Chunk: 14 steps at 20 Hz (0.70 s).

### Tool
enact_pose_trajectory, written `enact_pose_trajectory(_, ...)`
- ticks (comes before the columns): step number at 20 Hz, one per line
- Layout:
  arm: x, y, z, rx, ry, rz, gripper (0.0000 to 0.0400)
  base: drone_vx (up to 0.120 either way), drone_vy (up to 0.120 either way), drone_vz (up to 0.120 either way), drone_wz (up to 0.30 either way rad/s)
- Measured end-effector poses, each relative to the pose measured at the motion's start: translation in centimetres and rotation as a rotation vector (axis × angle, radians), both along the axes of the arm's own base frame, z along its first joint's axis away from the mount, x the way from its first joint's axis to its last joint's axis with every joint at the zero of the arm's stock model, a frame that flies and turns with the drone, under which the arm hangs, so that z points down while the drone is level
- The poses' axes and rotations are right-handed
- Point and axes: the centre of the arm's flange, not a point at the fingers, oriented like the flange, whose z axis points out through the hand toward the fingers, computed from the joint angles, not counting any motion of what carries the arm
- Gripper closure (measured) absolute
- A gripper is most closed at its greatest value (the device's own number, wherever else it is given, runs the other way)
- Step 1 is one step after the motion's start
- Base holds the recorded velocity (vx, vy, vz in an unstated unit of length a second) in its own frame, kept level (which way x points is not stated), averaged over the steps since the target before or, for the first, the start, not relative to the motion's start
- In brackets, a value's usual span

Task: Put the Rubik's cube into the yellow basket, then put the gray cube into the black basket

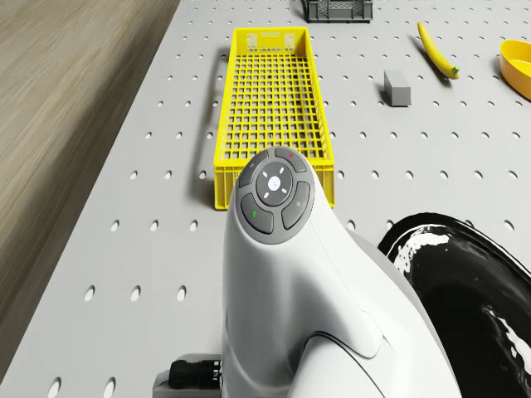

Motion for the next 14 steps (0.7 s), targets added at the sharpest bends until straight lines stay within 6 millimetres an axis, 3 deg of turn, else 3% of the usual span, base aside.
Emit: enact_pose_trajectory(14,0.0,0.0,-0.01,0.0,0.0,0.0,0.0078,0.12,0.0,0.0,0.0)
